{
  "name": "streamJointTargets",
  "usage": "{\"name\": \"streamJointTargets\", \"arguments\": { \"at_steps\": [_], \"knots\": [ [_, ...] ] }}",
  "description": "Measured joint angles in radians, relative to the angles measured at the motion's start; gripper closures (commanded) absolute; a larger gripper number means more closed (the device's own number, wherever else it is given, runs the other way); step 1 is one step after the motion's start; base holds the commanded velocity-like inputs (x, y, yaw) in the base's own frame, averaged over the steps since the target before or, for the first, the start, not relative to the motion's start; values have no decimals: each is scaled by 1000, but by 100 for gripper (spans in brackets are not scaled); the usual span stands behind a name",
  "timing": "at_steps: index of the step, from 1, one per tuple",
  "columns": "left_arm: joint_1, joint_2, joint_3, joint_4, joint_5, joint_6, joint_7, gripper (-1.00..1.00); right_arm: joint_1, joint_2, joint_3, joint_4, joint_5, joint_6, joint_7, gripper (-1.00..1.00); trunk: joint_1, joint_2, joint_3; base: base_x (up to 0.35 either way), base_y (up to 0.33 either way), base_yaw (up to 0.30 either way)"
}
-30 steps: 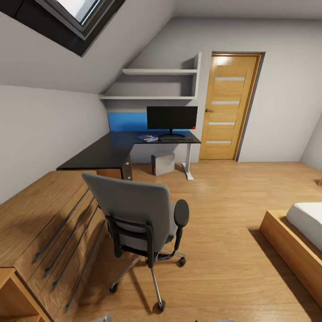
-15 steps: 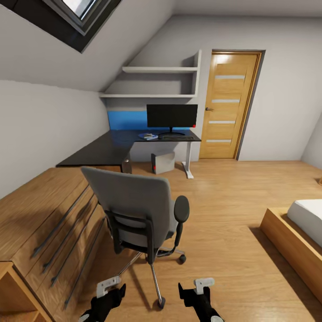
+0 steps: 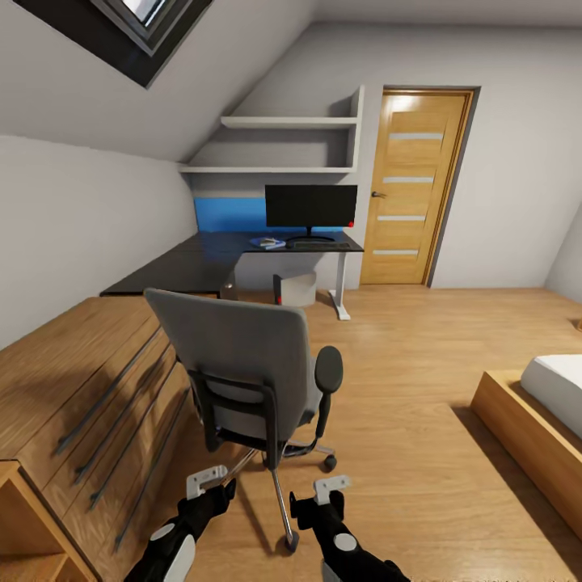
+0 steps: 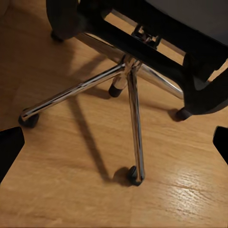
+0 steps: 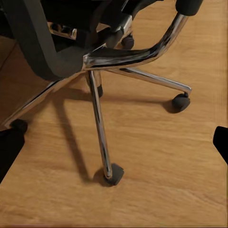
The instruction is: In the bedroom, organize the workspace by keeping the computer under the desk, ensuring the monitor is on the desk, placing the keyboard on the desk next to the monitor, placing the mouse on the desk next to the keyboard, moving the folder from the swivel chair onto the desk next to the mouse, stacking the notebook on top of the folder with the pen on top of the notebook, and positioning the swivel chair next to the desk.
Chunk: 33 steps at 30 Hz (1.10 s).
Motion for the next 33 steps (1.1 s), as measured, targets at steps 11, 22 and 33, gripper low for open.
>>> {"name": "streamJointTargets", "arguments": {
  "at_steps": [11, 22, 33],
  "knots": [
    [-4, 3, 3, 0, -3, -4, -1, -100, -5, 8, 0, -127, 15, 37, -36, -100, 42, -77, -34, 0, 0, 0],
    [-5, 3, 3, 2, -5, -16, -1, -100, -6, 7, 0, -147, 19, -47, -65, -100, 84, -154, -69, 0, 0, 0],
    [-5, 3, 3, 23, -4, -79, 1, -100, -6, 7, 3, -146, 74, -76, -98, -100, 127, -231, -103, 0, 0, 0]
  ]
}}
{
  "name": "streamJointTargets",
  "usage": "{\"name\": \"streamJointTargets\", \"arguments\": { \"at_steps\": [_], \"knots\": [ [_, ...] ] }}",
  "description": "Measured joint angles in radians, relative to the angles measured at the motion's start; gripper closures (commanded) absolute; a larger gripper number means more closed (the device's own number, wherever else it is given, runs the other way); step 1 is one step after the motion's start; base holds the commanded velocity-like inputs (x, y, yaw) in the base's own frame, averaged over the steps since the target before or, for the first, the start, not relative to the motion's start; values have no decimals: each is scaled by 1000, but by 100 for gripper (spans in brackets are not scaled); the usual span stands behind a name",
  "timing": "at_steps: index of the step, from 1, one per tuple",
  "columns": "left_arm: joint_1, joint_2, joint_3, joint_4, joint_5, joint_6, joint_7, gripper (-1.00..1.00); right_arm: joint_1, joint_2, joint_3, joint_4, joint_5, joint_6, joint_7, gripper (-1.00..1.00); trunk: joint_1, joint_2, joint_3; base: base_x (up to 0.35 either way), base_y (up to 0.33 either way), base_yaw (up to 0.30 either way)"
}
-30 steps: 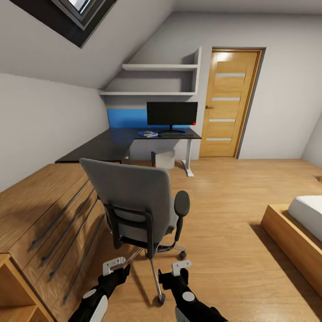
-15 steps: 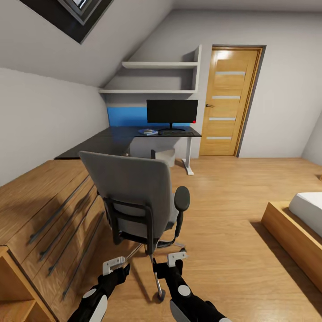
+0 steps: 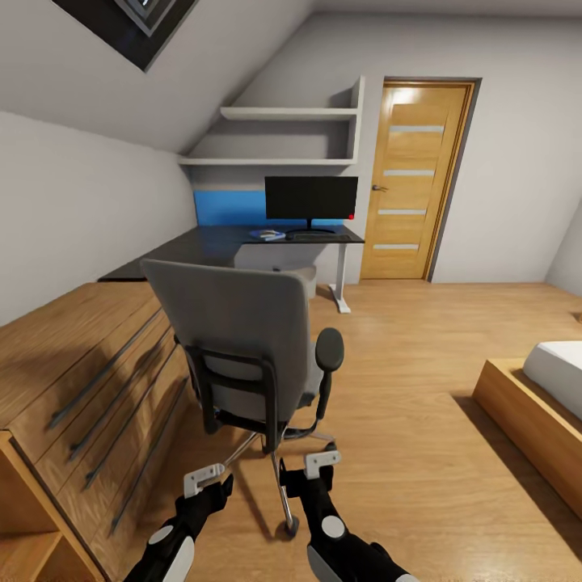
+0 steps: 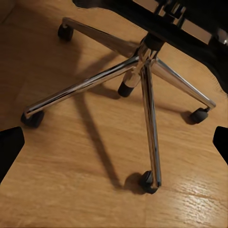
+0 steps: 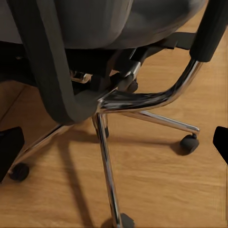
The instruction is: In the bedroom, organize the workspace by keeping the computer under the desk, ensuring the monitor is on the desk, placing the keyboard on the desk next to the monitor, placing the mouse on the desk next to the keyboard, moving the folder from the swivel chair onto the desk next to the mouse, stacking the notebook on top of the folder with the pen on top of the notebook, and positioning the swivel chair next to the desk.
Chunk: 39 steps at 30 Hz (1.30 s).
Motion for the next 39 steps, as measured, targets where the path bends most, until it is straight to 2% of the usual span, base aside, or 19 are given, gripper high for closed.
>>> {"name": "streamJointTargets", "arguments": {
  "at_steps": [7, 12, 20, 30, 39],
  "knots": [
    [0, 0, -1, 6, 0, -15, 0, -100, 0, 1, 1, 0, 78, -3, -6, -100, 4, -7, -3, 0, 0, 0],
    [0, 1, -1, 7, -1, -18, 0, -100, 0, 0, 0, 1, 101, -14, -7, -100, 4, -7, -3, 0, 0, 0],
    [0, 14, -1, 8, -1, -19, 1, -100, 0, -3, -2, 1, 110, -51, -7, -100, 4, -7, -3, 0, 0, 0],
    [0, 20, -1, 19, -1, -19, 0, -100, 0, -4, -3, 1, 110, -60, -8, -100, 4, -7, -3, 0, 8, 0],
    [0, 20, -1, 24, -1, -19, 0, -100, 0, -4, -2, 1, 109, -61, -7, -100, 4, -7, -3, 0, 144, 0]
  ]
}}
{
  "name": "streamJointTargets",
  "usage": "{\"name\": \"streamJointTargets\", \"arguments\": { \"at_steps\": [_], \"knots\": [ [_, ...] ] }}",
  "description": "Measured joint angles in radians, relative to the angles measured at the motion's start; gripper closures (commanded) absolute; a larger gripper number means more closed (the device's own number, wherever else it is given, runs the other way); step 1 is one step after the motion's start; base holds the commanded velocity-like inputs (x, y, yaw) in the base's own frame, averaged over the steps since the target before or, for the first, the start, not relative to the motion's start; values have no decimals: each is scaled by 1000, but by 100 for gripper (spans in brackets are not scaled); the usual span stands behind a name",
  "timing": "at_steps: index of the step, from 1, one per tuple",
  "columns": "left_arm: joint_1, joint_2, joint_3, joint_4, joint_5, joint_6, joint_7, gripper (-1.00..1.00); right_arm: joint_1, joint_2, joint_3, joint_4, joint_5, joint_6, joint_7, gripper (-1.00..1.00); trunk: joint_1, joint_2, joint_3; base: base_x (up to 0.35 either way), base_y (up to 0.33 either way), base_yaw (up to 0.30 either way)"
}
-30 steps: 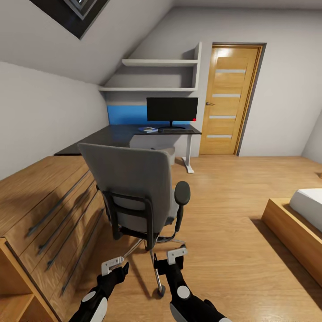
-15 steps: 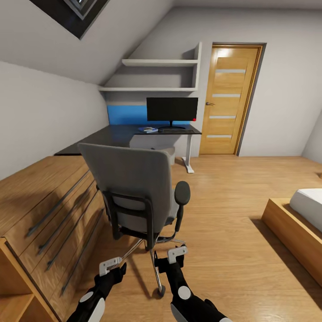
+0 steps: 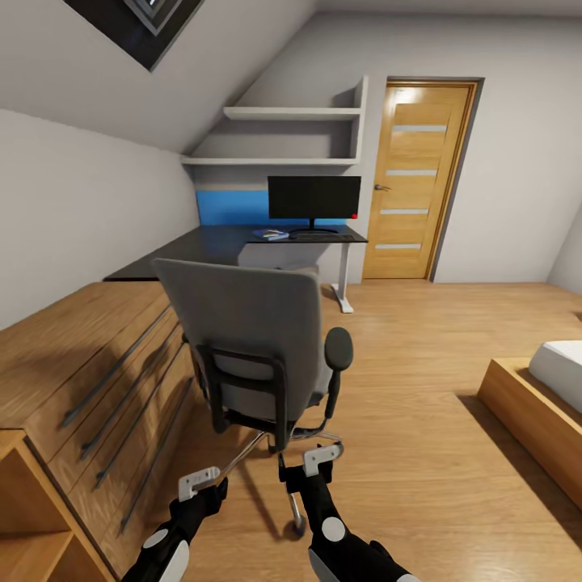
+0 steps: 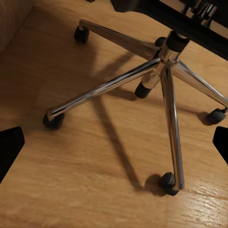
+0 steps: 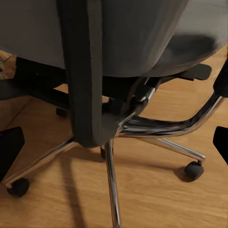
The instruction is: In the bedroom, organize the workspace by keeping the computer under the desk, ensuring the monitor is on the desk, placing the keyboard on the desk next to the monitor, placing the mouse on the desk next to the keyboard, moving the folder from the swivel chair onto the desk next to the mouse, stacking the notebook on top of the folder with the pen on top of the notebook, and positioning the swivel chair next to the desk.
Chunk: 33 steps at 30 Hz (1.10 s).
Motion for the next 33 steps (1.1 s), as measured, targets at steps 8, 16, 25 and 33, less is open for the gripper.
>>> {"name": "streamJointTargets", "arguments": {
  "at_steps": [8, 16, 25, 33],
  "knots": [
    [0, 0, -1, 1, 0, 0, 0, -100, 0, 0, -1, 1, 0, 0, 0, -100, 0, 0, 0, 0, 42, 0],
    [0, 0, -2, 12, -1, 0, -1, -100, 0, 0, -1, 2, -2, -1, 0, -100, 0, 0, 0, 10, 7, 0],
    [0, 0, -2, 15, -2, 0, -4, -100, 0, 0, -3, 2, -4, 0, -1, -100, 0, 0, 0, 187, 1, 0],
    [0, 0, -2, 16, -2, 0, -4, -100, 0, 0, -4, 2, -4, 0, -2, -100, 0, 0, 0, 118, 0, 0]
  ]
}}
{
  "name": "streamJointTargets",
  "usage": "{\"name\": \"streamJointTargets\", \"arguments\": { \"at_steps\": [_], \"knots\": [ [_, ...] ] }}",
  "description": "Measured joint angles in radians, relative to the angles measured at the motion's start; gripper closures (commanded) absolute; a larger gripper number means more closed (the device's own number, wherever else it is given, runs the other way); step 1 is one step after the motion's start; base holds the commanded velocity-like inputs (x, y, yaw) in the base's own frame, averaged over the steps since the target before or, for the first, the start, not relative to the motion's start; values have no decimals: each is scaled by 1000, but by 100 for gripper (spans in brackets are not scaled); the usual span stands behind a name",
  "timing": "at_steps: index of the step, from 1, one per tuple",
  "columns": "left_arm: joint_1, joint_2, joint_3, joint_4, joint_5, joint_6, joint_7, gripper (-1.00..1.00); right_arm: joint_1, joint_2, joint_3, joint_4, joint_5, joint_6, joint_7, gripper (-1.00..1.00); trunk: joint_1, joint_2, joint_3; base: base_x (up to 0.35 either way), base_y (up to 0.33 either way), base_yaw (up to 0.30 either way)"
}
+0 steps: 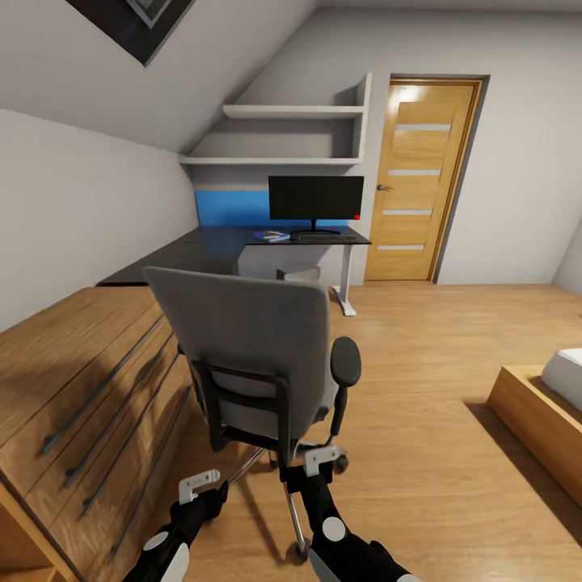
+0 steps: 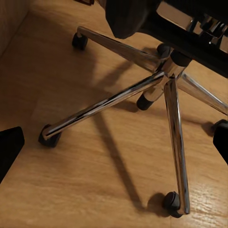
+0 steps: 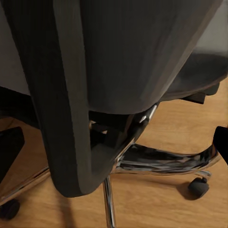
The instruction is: In the bedroom, organize the workspace by keeping the computer under the desk, ensuring the monitor is on the desk, placing the keyboard on the desk next to the monitor, placing the mouse on the desk next to the keyboard, moving the folder from the swivel chair onto the desk next to the mouse, stacking the notebook on top of the folder with the pen on top of the notebook, and positioning the swivel chair next to the desk.
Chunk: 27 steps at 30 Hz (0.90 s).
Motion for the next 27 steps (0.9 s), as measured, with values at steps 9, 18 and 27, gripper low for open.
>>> {"name": "streamJointTargets", "arguments": {
  "at_steps": [9, 18, 27],
  "knots": [
    [0, 0, 0, 0, 0, 0, 0, -100, 0, 0, 0, 1, 0, 0, 0, -100, 0, 0, 0, 18, 0, 0],
    [0, 0, 0, 0, 0, 0, 0, -100, 0, 0, -1, 0, 0, 0, 0, -100, 0, 0, 0, 2, 26, 0],
    [0, 0, -1, 0, 0, 0, 0, -100, 0, 0, -2, 0, 0, 0, 0, -100, 0, 0, 0, -2, 14, 0]
  ]
}}
